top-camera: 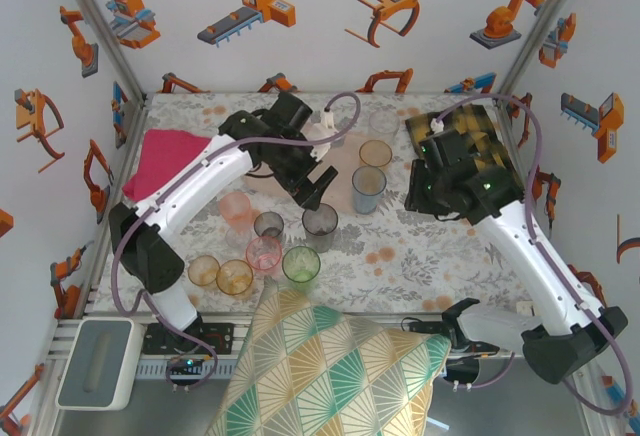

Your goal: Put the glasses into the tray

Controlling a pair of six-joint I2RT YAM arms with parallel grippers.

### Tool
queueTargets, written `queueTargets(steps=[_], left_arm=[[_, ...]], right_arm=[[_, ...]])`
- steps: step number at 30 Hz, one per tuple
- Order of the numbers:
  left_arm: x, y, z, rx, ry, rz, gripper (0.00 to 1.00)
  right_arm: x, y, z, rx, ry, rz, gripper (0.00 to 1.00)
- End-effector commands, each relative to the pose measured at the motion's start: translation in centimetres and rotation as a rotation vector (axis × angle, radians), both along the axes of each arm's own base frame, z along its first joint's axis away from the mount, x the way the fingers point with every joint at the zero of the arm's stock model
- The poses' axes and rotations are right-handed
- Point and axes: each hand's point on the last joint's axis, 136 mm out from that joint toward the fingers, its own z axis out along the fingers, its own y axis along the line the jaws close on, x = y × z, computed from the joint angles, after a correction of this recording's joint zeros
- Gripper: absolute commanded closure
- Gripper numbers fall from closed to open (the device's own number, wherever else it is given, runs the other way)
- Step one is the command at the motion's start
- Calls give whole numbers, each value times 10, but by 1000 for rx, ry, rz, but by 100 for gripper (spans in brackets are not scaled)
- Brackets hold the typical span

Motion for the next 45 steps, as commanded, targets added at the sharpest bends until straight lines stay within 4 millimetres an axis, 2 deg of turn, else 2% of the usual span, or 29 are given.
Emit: queueTargets(steps=[1, 7, 17, 29, 37, 39, 45], left_arm=[[0, -5, -15, 13, 7, -7, 14], [-5, -7, -29, 32, 15, -24, 21], [0, -12, -52, 51, 28, -24, 35], [3, -15, -67, 85, 7, -15, 49], [0, -16, -78, 117, 5, -25, 54], [0, -17, -78, 129, -15, -28, 59], [-1, -18, -81, 145, -32, -32, 61]], right_arm=[[2, -1, 1, 35, -23, -37, 61], [4, 1, -1, 40, -18, -31, 61], [1, -1, -4, 50, -25, -43, 61], [2, 0, -9, 53, -24, -47, 61], [1, -1, -13, 49, -18, -46, 61], [0, -2, -13, 49, -20, -47, 61], [-2, -3, -15, 49, -18, -50, 61]])
